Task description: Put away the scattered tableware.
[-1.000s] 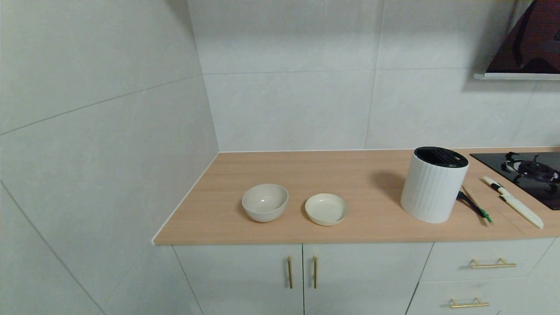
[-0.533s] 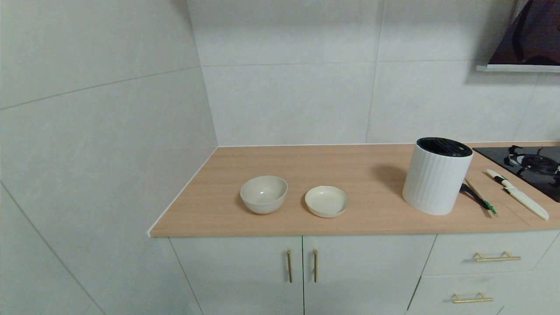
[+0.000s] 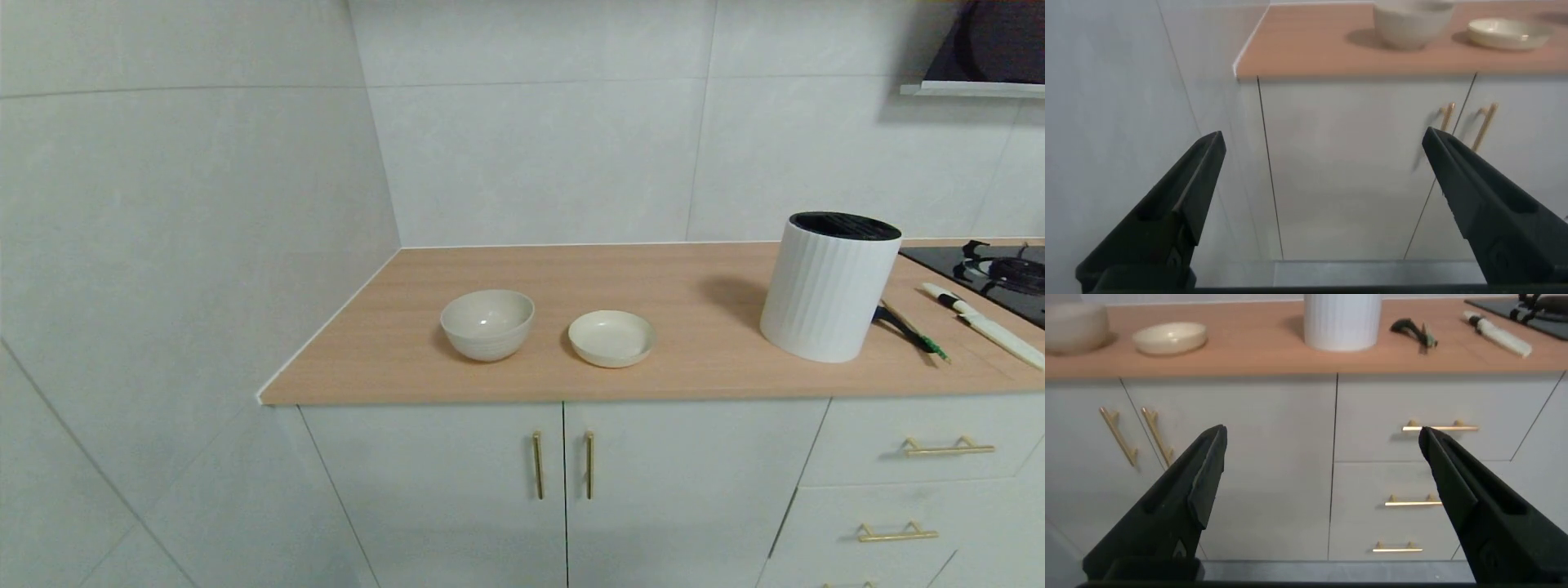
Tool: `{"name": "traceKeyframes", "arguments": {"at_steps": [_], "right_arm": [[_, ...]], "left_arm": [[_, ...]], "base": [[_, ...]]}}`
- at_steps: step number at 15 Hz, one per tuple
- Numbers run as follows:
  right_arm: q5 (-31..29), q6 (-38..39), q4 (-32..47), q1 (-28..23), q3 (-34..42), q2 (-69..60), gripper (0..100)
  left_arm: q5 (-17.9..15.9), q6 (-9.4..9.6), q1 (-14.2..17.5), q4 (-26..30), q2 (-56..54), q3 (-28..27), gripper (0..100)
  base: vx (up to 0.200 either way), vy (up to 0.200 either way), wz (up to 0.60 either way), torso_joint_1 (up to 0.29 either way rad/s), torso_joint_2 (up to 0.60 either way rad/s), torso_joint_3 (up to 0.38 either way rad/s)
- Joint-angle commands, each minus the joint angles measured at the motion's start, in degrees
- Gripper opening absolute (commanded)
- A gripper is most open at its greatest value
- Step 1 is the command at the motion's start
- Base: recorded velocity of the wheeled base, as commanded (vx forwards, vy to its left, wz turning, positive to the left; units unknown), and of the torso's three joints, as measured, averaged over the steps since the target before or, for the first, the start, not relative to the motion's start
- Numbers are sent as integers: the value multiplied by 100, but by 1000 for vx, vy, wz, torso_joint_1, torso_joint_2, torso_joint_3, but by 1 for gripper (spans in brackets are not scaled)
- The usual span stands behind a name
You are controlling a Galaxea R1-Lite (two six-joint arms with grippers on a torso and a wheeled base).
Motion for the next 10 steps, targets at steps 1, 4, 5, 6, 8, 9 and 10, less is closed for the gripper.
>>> {"name": "traceKeyframes", "arguments": {"at_steps": [1, 4, 5, 6, 8, 9, 10], "right_arm": [[1, 4, 0, 0, 0, 0, 100], [1, 4, 0, 0, 0, 0, 100], [1, -5, 0, 0, 0, 0, 100], [1, 4, 0, 0, 0, 0, 100], [1, 4, 0, 0, 0, 0, 100], [1, 4, 0, 0, 0, 0, 100], [1, 4, 0, 0, 0, 0, 100]], "left_arm": [[2, -1, 6, 0, 0, 0, 100], [2, -1, 6, 0, 0, 0, 100], [2, -1, -2, 0, 0, 0, 100], [2, -1, 6, 0, 0, 0, 100], [2, -1, 6, 0, 0, 0, 100], [2, -1, -2, 0, 0, 0, 100], [2, -1, -2, 0, 0, 0, 100]], "base": [[0, 0, 0, -237, 530, 295], [0, 0, 0, -209, 502, 284], [0, 0, 0, -198, 505, 295], [0, 0, 0, -203, 491, 290], [0, 0, 0, -190, 491, 288], [0, 0, 0, -193, 496, 310], [0, 0, 0, -183, 471, 295]]}}
